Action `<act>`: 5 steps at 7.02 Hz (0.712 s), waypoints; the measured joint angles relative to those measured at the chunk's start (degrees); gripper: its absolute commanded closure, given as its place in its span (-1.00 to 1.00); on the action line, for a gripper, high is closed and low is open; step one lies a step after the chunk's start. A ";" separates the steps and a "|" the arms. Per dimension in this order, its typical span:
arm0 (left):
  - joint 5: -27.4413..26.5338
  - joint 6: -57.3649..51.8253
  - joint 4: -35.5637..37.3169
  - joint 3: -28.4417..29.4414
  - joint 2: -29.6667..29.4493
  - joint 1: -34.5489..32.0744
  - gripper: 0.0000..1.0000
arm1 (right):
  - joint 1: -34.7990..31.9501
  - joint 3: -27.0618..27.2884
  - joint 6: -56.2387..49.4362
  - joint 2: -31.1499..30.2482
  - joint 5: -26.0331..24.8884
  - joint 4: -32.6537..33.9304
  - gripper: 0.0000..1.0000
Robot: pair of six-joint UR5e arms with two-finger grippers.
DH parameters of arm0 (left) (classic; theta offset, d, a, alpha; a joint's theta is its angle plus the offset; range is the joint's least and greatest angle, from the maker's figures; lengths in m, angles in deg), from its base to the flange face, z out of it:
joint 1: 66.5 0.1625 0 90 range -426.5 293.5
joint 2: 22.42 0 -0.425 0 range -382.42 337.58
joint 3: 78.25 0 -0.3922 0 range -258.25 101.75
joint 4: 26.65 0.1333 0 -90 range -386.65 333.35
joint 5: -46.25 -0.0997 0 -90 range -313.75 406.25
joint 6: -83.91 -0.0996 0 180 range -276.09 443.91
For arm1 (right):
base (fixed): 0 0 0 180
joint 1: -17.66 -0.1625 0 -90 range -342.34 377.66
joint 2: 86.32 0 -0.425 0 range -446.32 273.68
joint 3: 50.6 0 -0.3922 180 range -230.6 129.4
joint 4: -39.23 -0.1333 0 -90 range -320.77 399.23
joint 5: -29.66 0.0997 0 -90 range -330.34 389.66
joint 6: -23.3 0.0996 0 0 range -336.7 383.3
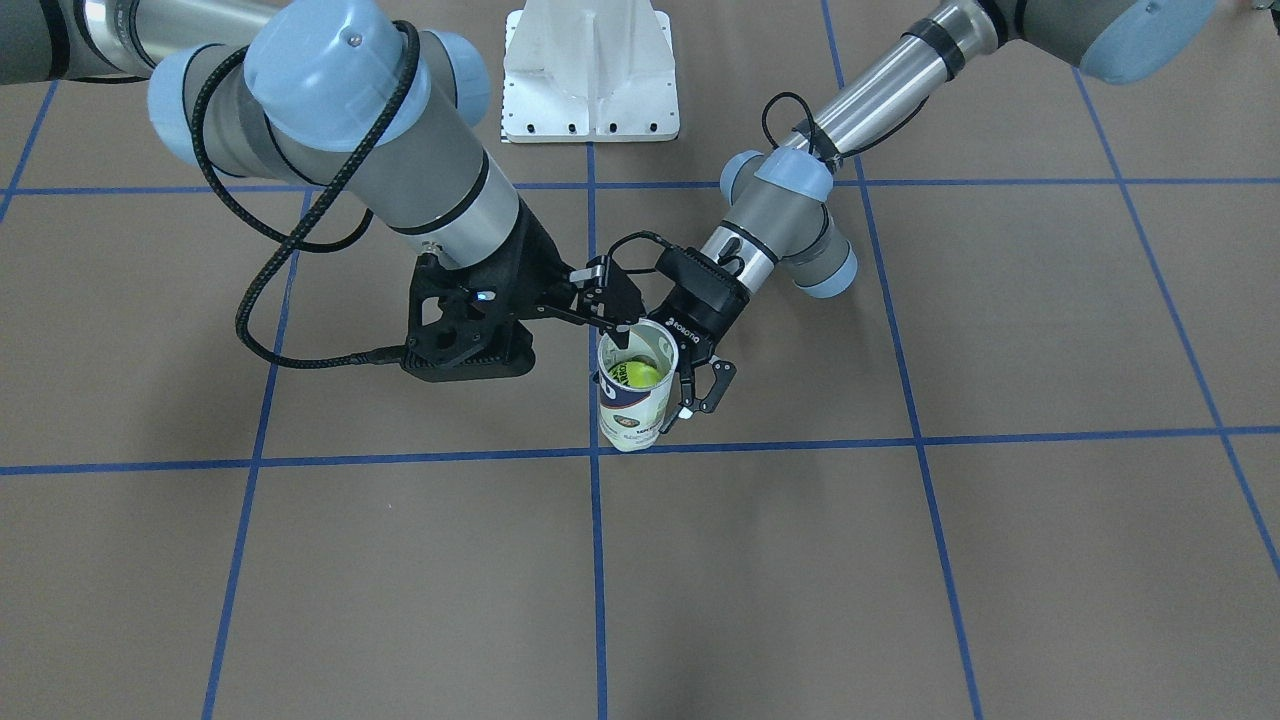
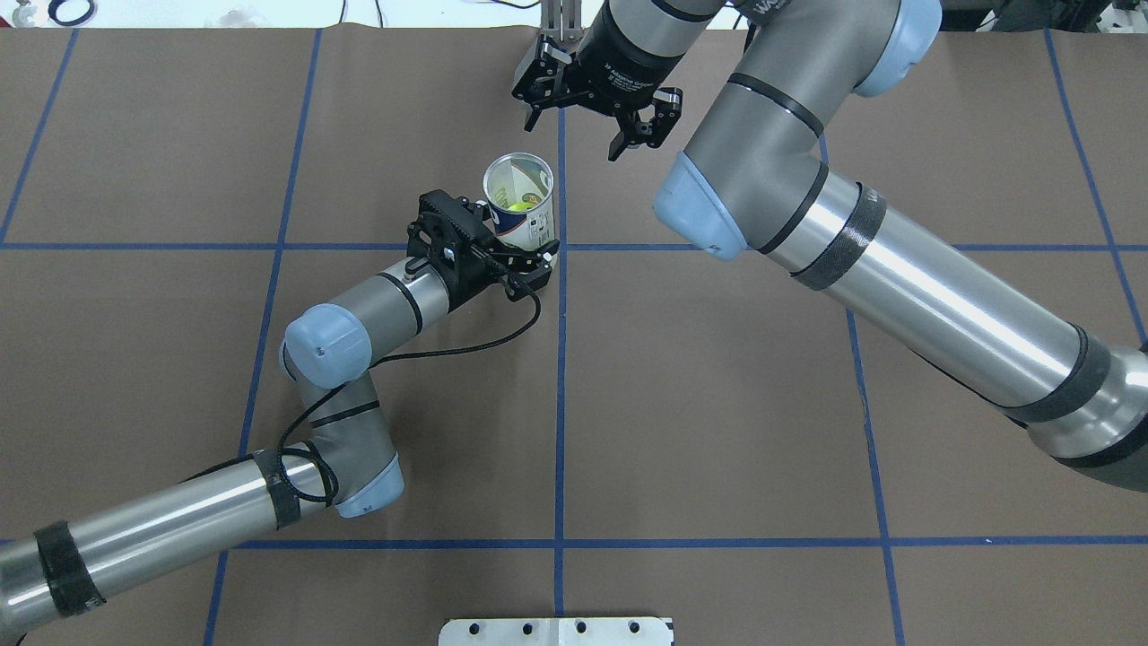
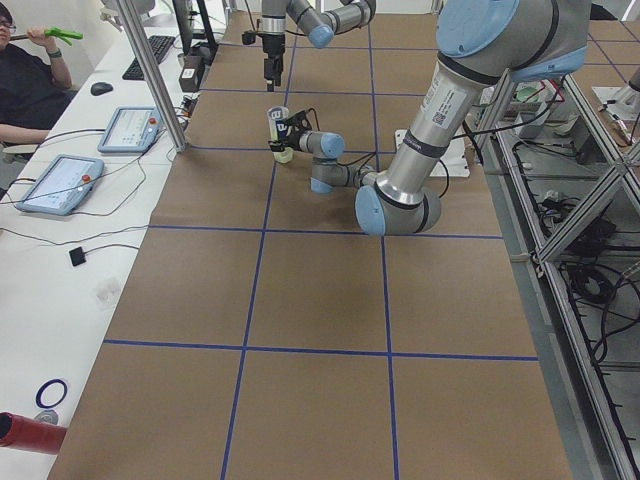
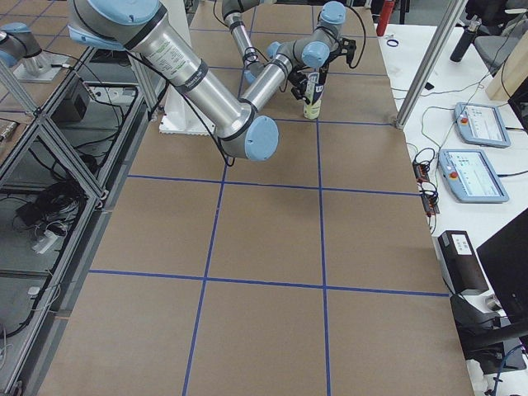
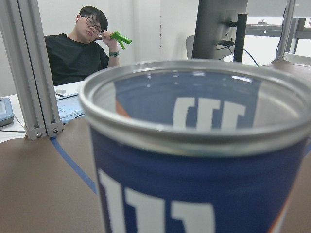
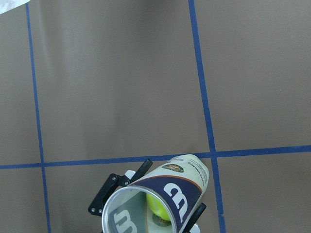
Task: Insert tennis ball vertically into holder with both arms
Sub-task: 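Open the left gripper and pull it back from the standing can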
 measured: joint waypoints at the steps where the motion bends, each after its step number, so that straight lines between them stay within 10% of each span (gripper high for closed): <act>1: 0.07 -0.01 0.00 -1.22 1.40 0.00 -0.98 | -0.05 0.56 0.04 -0.39 0.04 0.00 -0.98; 5: 0.16 -0.01 -0.20 -6.79 7.42 0.38 -0.98 | -0.65 3.52 0.01 -3.11 0.50 0.00 -0.98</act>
